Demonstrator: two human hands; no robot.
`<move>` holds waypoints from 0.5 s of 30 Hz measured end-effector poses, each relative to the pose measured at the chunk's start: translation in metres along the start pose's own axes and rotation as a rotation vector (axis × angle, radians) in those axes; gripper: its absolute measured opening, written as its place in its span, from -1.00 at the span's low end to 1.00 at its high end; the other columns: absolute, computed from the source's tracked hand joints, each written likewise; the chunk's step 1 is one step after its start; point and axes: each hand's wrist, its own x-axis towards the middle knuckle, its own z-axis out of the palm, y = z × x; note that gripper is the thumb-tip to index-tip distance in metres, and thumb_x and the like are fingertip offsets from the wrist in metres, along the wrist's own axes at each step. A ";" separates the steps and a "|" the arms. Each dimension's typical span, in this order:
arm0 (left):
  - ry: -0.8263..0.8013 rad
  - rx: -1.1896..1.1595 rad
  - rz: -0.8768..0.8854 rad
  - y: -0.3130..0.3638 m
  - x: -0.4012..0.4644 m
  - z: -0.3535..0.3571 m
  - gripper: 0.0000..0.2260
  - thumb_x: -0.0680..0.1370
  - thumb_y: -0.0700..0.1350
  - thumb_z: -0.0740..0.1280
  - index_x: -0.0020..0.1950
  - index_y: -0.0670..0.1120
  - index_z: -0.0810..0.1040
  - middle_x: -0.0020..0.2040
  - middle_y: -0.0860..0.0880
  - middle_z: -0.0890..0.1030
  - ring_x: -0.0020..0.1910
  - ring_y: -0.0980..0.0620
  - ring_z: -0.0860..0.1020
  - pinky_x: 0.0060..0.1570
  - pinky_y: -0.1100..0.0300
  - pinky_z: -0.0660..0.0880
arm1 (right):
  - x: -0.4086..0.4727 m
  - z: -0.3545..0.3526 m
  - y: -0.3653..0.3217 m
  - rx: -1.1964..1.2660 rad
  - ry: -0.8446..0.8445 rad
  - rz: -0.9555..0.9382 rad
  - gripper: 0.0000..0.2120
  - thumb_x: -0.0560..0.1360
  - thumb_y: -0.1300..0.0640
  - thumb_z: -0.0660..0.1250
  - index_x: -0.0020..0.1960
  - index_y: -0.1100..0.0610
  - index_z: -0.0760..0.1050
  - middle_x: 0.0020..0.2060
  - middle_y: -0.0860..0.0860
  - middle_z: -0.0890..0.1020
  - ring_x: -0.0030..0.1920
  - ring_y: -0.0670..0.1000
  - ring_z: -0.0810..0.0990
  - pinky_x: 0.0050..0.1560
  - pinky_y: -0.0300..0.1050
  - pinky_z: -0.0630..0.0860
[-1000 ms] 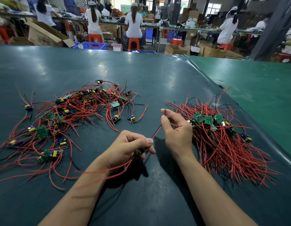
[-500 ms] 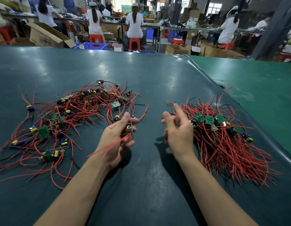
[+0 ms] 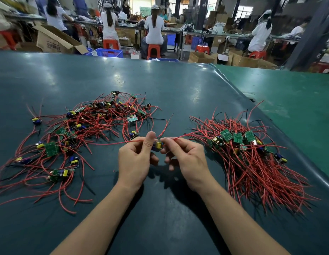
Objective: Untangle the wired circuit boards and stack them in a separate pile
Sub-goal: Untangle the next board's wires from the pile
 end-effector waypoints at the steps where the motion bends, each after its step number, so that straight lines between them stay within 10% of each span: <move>1: -0.050 0.014 0.016 0.000 -0.002 0.001 -0.69 0.47 0.06 0.36 -0.16 -0.20 0.64 -0.37 -0.04 0.65 -0.52 0.07 0.53 -0.48 0.29 0.47 | 0.001 -0.001 -0.001 0.020 0.033 0.008 -0.87 0.57 0.28 0.32 -0.07 0.24 0.64 -0.38 0.02 0.61 -0.49 -0.08 0.47 -0.56 -0.27 0.39; 15: -0.146 -0.080 -0.060 -0.004 0.001 -0.001 -0.89 0.38 -0.10 0.47 -0.17 -0.12 0.68 -0.28 -0.07 0.70 -0.33 0.04 0.66 -0.30 0.29 0.57 | 0.000 0.001 0.003 -0.041 0.118 0.096 -0.71 0.58 0.22 0.32 -0.30 0.10 0.62 -0.48 -0.02 0.50 -0.56 -0.09 0.40 -0.61 -0.28 0.32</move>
